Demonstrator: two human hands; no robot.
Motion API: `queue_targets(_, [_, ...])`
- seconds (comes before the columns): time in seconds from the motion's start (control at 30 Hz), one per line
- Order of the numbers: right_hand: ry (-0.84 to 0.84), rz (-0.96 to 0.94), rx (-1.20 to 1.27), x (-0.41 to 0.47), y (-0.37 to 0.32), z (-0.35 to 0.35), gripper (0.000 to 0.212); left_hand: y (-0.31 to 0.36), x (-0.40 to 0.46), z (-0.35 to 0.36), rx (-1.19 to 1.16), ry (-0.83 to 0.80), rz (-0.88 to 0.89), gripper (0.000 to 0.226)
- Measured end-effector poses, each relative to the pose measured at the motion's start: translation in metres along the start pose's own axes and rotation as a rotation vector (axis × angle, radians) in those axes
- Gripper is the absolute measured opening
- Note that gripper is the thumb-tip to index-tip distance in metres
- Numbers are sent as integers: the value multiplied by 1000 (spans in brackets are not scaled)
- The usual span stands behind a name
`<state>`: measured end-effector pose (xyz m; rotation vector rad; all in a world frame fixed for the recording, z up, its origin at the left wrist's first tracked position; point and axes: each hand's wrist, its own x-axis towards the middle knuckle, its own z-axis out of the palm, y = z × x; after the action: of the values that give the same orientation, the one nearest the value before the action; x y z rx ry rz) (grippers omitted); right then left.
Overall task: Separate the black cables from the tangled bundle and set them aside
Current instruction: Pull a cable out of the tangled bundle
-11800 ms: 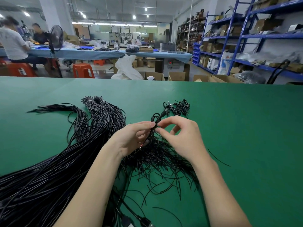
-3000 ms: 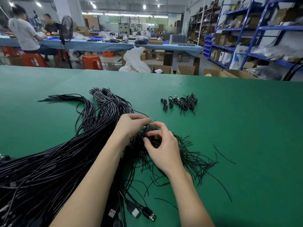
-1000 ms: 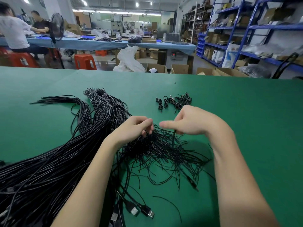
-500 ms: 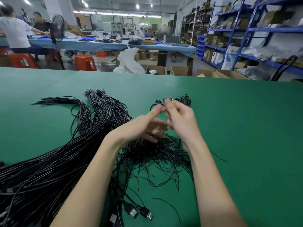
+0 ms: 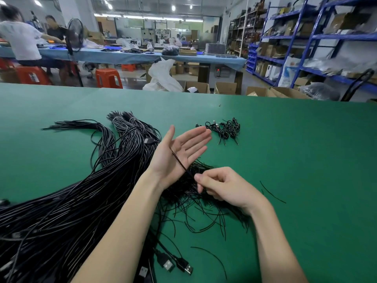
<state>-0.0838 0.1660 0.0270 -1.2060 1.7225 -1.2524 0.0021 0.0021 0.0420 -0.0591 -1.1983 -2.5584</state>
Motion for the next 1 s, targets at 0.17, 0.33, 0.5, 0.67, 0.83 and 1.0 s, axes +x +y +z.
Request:
queue_targets(0.17, [1,95,-205,0,1,-7,51,3,-3,7,-16,-65,18,74])
queue_targets(0.33, [52,136,-605,22,-5,-9,79,17,-15,12,112,-311,-125,81])
queue_targets(0.5, [-82,120,-772,53,-39,-35,26,19,-20,19,601,-478,-570,91])
queue_targets(0.67, [-68,28,-923,80,-91,-49,31,9,-10,21,1025,-200,-501,103])
queue_targets(0.83, [-62,-72,-813,69,-110,-46,47,12,-5,1,933,-47,-325,108])
queue_targets(1.0, [-14,-112,-526,58,-93,-27,20,6,-4,-8,934,132,-73,68])
